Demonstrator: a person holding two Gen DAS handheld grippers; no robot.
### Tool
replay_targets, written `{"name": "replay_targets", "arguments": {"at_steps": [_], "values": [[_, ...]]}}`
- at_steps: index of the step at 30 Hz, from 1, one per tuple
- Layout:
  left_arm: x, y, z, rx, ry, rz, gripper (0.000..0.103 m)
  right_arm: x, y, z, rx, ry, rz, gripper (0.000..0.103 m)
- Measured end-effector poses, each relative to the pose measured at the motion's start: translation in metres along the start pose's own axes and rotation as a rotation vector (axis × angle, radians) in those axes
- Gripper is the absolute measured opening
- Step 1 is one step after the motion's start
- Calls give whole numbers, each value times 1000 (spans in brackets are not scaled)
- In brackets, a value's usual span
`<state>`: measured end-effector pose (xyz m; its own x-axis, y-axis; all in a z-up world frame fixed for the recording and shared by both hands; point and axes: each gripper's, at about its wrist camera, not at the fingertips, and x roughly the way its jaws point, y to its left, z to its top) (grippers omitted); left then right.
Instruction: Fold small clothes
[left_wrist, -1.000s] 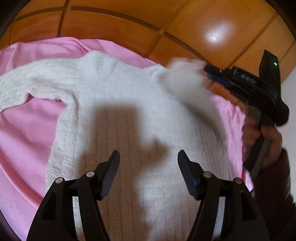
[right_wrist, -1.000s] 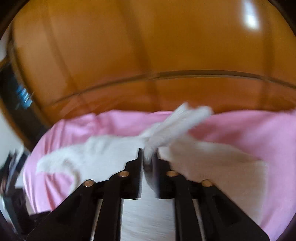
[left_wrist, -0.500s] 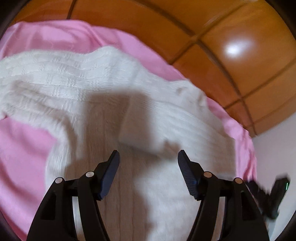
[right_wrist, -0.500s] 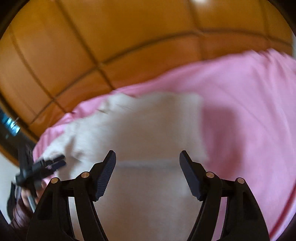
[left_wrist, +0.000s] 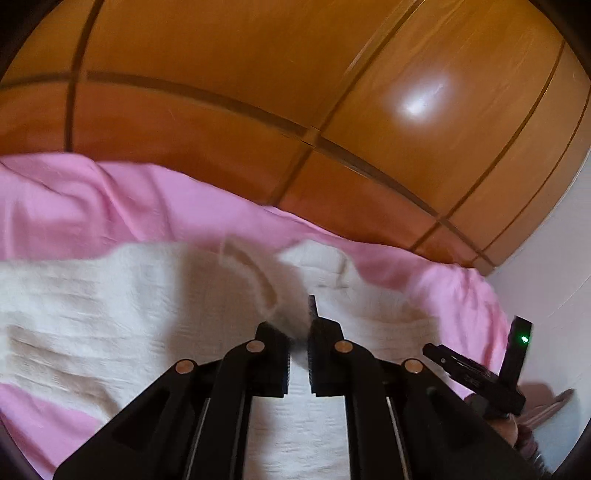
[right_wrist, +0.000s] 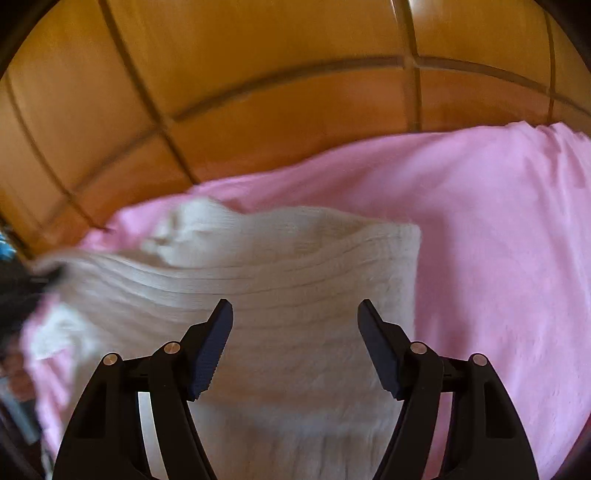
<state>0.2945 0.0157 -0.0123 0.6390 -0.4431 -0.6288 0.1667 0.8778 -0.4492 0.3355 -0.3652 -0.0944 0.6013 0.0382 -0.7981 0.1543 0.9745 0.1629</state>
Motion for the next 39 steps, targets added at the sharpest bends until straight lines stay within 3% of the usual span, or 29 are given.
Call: {"name": "replay_targets", "arguments": {"at_steps": [1, 2, 5, 6, 9, 11, 12, 13, 15, 16, 18, 22, 26, 31, 34, 39], "values": [[5, 5, -3, 9, 8, 59, 6, 15, -3, -3, -14, 20, -88, 64], [15, 12, -6, 15, 34, 109, 6, 24, -6, -8, -18, 26, -121, 64], [54, 34, -25, 23, 143, 301, 16, 27, -4, -20, -44, -51, -149, 65], [62, 40, -33, 21, 156, 313, 24, 27, -4, -21, -43, -54, -154, 66], [57, 40, -40, -6, 111, 294, 25, 27, -2, -24, -59, -69, -176, 68], [41, 44, -41, -64, 106, 261, 44, 26, -2, -25, -65, -70, -182, 69], [30, 47, -42, -95, 84, 247, 58, 26, -2, -25, -66, -69, -186, 70], [19, 51, -44, -120, 60, 249, 61, 26, -2, -24, -65, -68, -185, 71], [4, 63, -48, -174, 60, 231, 60, 21, -4, -23, -62, -66, -185, 74], [-6, 73, -53, -227, 69, 210, 60, 16, -4, -22, -58, -72, -208, 84], [-23, 91, -62, -295, 67, 197, 55, -1, -2, -22, -32, -113, -222, 85], [-58, 134, -88, -425, 33, 193, 50, -33, 23, -35, -76, -158, -154, 87], [-100, 185, -107, -563, -61, 190, 49, -45, 60, -63, -164, -128, -44, 87], [-156, 264, -126, -810, -196, 217, 49, -30, 97, -101, -270, -52, -1, 87], [-185, 301, -129, -892, -260, 292, 48, -18, 101, -114, -276, -25, -19, 89], [-203, 346, -127, -996, -320, 329, 47, -16, 99, -116, -260, -13, -5, 91]]}}
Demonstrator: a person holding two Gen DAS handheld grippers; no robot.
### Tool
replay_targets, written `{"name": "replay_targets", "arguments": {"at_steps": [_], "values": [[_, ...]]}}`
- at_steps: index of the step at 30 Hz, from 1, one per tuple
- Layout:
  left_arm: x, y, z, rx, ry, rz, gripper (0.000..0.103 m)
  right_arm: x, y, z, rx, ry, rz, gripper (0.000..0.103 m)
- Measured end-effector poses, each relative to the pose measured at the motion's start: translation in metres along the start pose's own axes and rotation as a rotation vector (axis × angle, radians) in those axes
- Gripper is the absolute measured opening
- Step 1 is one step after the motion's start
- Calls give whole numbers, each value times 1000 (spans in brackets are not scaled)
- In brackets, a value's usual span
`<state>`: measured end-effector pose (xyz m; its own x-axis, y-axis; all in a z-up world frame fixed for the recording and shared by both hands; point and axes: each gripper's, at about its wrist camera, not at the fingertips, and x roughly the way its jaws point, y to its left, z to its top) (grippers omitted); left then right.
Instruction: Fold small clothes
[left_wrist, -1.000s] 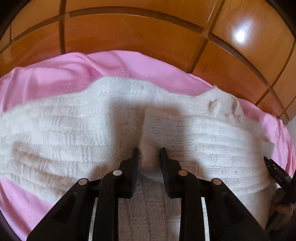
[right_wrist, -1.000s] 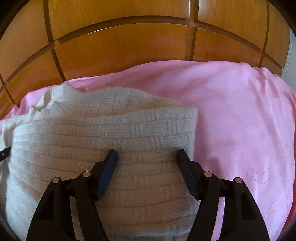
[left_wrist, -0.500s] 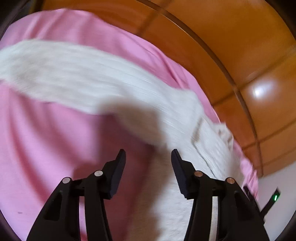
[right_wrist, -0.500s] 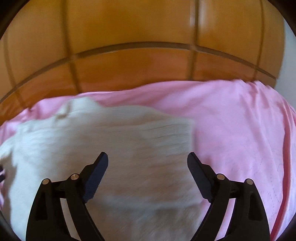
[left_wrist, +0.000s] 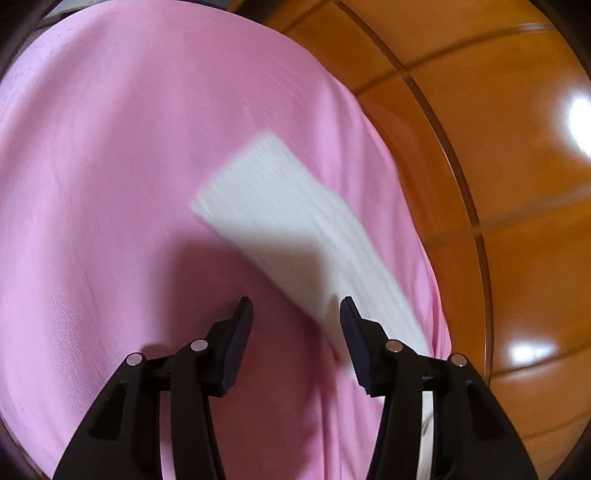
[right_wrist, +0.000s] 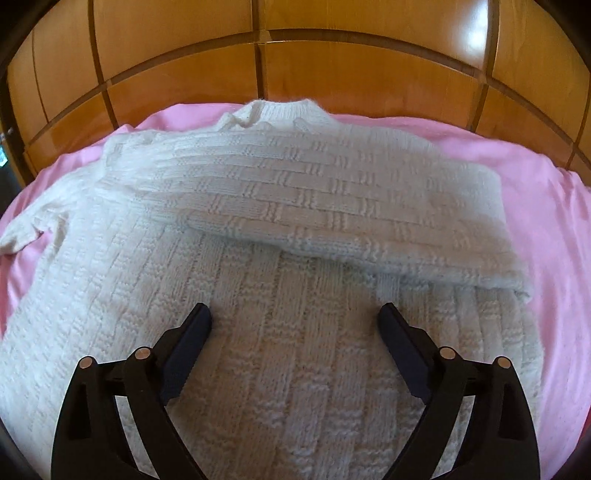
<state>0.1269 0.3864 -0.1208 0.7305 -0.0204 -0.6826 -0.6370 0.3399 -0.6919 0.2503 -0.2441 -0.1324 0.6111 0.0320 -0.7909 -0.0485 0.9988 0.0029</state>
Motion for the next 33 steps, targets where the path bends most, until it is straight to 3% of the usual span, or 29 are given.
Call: {"name": "replay_targets", "arguments": {"at_steps": [3, 5, 6, 7, 10, 14, 16, 19, 22, 26, 29, 30, 33], "values": [[8, 2, 14, -38, -18, -11, 45, -1, 3, -1, -13, 3, -15, 93], [18, 1, 23, -48, -31, 6, 32, 3, 0, -1, -19, 5, -21, 93], [20, -1, 28, -38, -32, 15, 14, 4, 0, -1, -20, 6, -22, 93], [23, -4, 31, -24, -27, 22, 7, 3, 0, -1, -20, 6, -22, 93], [14, -24, 35, 32, -33, -2, 6, 4, 1, -1, -20, 6, -21, 93], [-10, -86, 9, 177, -33, -151, 6, 3, 1, -1, -21, 6, -22, 94], [-18, -122, -13, 262, -15, -216, 6, 3, 1, -1, -20, 5, -19, 94], [-21, -191, -73, 446, 49, -329, 6, 3, 0, -1, -17, 3, -13, 94], [-10, -238, -140, 597, 164, -405, 6, 3, -1, 0, -11, 1, -3, 94], [21, -268, -230, 789, 288, -378, 8, 3, -3, 1, 2, -1, 15, 94], [44, -264, -279, 868, 380, -337, 29, 2, -4, 1, 15, -2, 31, 94], [43, -256, -288, 887, 388, -318, 42, 2, -5, 1, 20, -3, 37, 94], [44, -239, -303, 932, 392, -278, 46, 2, -6, 1, 24, -3, 46, 94]]}}
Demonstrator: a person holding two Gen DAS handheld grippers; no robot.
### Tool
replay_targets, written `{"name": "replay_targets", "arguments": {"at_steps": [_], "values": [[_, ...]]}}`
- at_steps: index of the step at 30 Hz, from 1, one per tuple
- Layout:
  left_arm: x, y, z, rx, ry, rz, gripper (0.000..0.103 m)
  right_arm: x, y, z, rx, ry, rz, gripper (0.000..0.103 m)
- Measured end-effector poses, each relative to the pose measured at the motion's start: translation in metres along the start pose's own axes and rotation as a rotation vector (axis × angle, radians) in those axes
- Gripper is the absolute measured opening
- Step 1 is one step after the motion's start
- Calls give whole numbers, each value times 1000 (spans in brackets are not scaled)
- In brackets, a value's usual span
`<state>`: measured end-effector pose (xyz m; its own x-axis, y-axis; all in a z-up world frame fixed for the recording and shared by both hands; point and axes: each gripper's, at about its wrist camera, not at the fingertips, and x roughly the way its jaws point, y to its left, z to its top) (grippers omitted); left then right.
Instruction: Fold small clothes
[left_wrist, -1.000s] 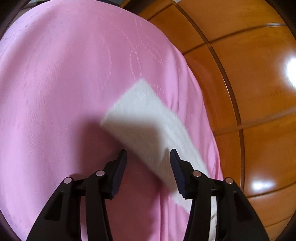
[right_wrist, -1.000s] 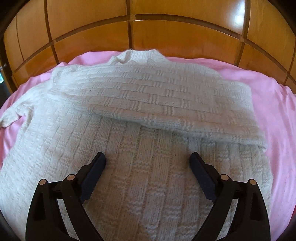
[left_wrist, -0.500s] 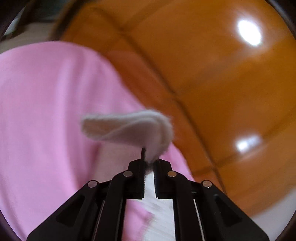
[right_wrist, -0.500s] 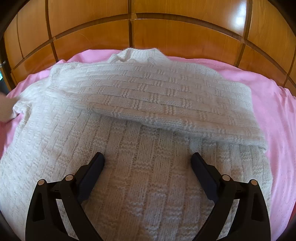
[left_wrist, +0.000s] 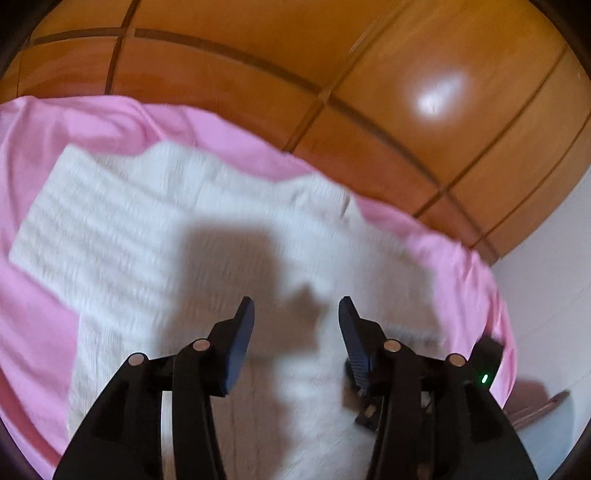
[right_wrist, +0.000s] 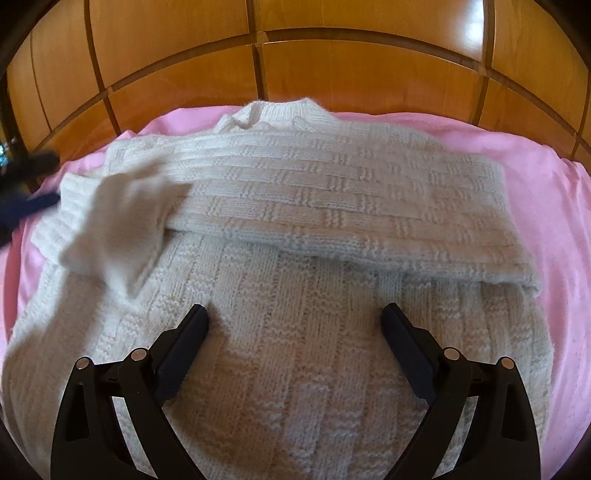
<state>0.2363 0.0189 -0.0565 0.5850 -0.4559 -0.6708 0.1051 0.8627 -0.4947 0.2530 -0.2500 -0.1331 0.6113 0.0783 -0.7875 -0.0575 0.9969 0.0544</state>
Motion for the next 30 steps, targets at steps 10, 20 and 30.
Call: {"name": "replay_targets", "arguments": {"at_steps": [10, 20, 30], "values": [[-17, 61, -60, -87, 27, 134, 46, -4, 41, 34, 61, 75, 333, 64], [-18, 67, -71, -56, 17, 145, 46, -34, 98, 94, -66, -31, 290, 5], [-20, 65, -74, -36, 15, 173, 47, -74, -36, 123, 200, -171, 141, 5]]}}
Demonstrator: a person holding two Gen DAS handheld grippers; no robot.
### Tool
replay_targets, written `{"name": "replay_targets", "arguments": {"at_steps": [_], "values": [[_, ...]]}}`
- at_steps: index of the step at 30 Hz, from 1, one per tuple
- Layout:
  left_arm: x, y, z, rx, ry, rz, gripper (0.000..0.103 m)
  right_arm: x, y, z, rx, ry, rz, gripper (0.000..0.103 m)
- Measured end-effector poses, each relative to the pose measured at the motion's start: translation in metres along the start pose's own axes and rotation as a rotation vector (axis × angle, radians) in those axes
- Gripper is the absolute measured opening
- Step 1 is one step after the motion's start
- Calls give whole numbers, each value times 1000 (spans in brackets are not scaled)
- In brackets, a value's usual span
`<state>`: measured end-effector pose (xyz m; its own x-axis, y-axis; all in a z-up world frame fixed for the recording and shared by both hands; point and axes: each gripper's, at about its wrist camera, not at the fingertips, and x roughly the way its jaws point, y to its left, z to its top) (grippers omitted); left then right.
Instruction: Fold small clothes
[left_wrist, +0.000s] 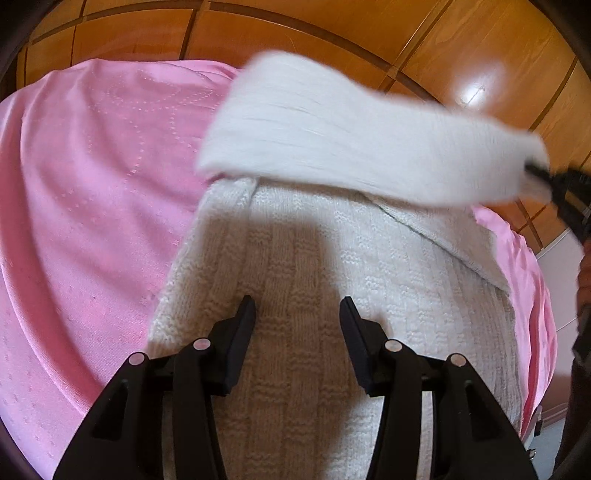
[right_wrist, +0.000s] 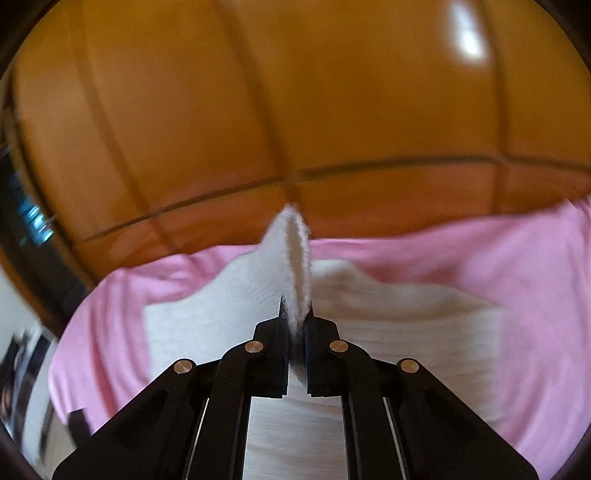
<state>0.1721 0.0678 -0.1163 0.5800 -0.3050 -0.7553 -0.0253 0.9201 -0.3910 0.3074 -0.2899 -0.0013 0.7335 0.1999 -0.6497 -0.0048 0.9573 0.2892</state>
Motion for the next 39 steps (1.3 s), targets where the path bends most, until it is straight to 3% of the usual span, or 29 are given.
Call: {"name": "replay_targets", "arguments": {"at_steps": [5, 10, 12, 16, 19, 21, 23, 24, 25, 29, 32, 35, 37, 39], "values": [[3, -7, 4, 9, 8, 38, 47, 33, -71, -24, 115, 91, -148, 5], [2, -7, 8, 0, 15, 133, 44, 56, -102, -54, 187, 155, -197, 5], [-2, -4, 11, -45, 21, 100, 44, 59, -105, -61, 199, 162, -184, 5], [-11, 1, 29, -146, -5, -98, 51, 51, -104, -60, 196, 150, -159, 5], [-5, -3, 45, -159, -24, -150, 63, 49, -105, -56, 192, 155, -145, 5], [7, -3, 61, -191, -32, -171, 66, 47, -104, -53, 180, 159, -140, 5], [26, 2, 79, -251, -20, -158, 63, 42, -102, -49, 166, 159, -129, 5], [32, 7, 86, -279, -23, -140, 48, 41, -100, -46, 160, 156, -123, 5], [34, 11, 89, -299, -28, -114, 27, 33, -97, -42, 150, 141, -109, 5], [26, 33, 93, -344, -64, -58, 8, 15, -98, -42, 142, 130, -77, 5], [34, 37, 80, -296, -17, 25, 7, 29, -103, -61, 122, 190, -112, 5], [33, 37, 71, -268, -2, 37, 11, 46, -114, -75, 155, 200, -141, 5], [22, 33, 71, -252, 14, 14, 24, 47, -116, -74, 161, 174, -145, 5], [6, 30, 72, -209, -18, 21, 30, 44, -113, -69, 143, 159, -148, 5]]}}
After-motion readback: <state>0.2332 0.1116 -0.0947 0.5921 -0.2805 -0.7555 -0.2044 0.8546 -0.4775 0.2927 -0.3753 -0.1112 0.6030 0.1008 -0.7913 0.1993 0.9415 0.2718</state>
